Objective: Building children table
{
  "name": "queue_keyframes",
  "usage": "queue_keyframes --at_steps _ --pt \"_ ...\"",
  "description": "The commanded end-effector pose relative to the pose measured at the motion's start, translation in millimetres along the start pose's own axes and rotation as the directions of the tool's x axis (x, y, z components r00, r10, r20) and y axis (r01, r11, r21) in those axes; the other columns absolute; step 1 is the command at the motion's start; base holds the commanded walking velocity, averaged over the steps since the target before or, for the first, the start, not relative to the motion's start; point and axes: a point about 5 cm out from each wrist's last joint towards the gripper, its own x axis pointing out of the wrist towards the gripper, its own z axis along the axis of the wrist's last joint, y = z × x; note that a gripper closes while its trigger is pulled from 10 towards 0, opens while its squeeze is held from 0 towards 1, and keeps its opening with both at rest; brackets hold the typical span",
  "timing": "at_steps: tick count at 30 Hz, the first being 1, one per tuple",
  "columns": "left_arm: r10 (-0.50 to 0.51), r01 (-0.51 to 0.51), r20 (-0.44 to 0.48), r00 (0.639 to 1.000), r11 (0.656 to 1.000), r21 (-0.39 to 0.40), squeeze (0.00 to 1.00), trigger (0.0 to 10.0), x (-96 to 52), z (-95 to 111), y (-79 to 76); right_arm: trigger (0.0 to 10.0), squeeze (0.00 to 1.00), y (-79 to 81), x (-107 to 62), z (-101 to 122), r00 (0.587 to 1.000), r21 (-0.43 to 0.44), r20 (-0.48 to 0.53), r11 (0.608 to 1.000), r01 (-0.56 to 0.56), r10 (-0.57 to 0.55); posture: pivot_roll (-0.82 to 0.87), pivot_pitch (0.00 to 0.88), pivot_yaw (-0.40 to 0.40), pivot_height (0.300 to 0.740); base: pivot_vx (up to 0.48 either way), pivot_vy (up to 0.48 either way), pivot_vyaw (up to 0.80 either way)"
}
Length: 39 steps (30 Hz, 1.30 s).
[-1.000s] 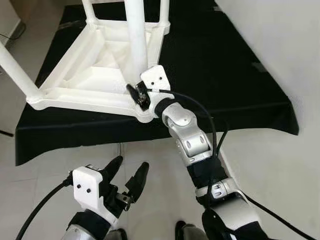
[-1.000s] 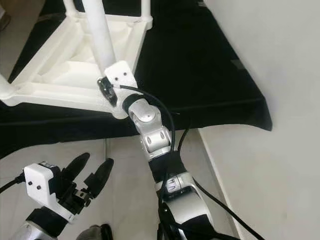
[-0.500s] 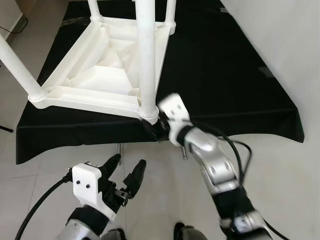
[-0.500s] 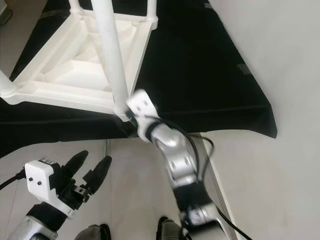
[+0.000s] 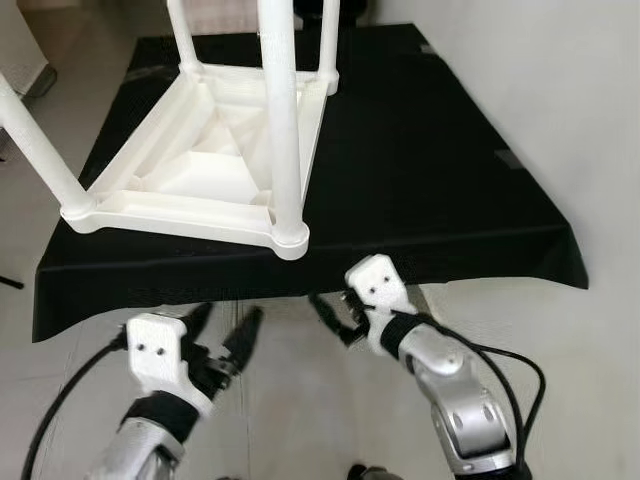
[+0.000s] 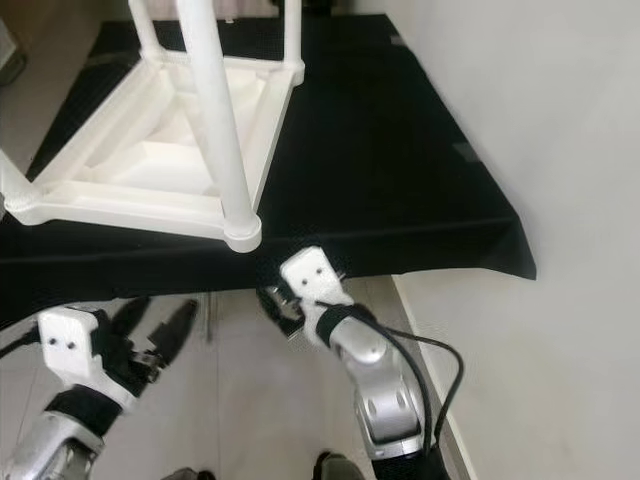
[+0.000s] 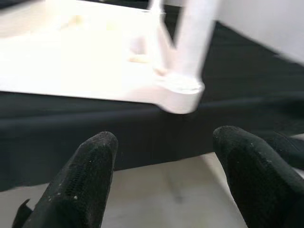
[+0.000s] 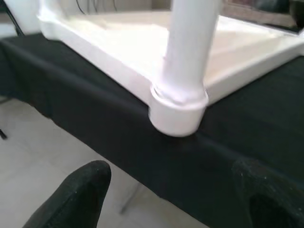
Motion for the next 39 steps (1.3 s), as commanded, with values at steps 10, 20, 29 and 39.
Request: queue_keyframes --at_steps 10,20,29,39 --pt "0.204 -0.190 -0.059 0.977 0.964 0.188 0.00 10.0 -15.4 -9.7 7.9 10.0 0.00 -17.2 -7.6 -5.2 0.983 0.126 -0.047 0.975 0.182 -0.178 0.05 0.076 -0.057 0.740 0.000 0.000 0.00" --pt "0.303 -0.286 -0.056 0.951 0.935 0.208 0.00 10.0 -7.9 -20.7 16.0 10.0 0.00 -33.0 13.4 -12.7 0.981 0.212 -0.078 0.958 0.191 -0.178 0.02 0.026 -0.080 0.740 0.000 0.048 0.00" --pt "0.288 -0.266 -0.065 0.955 0.936 0.230 0.00 10.0 -0.4 -23.7 16.9 10.0 0.00 -36.2 16.3 -14.2 0.976 0.220 -0.083 0.951 0.217 -0.203 0.02 0.010 -0.058 0.740 0.000 0.480 0.00" --pt "0.263 -0.242 -0.063 0.963 0.942 0.232 0.00 10.0 7.1 -25.1 17.7 10.0 0.00 -37.6 23.2 -16.1 0.977 0.235 -0.083 0.949 0.211 -0.197 0.02 0.001 -0.052 0.740 0.000 0.480 0.00"
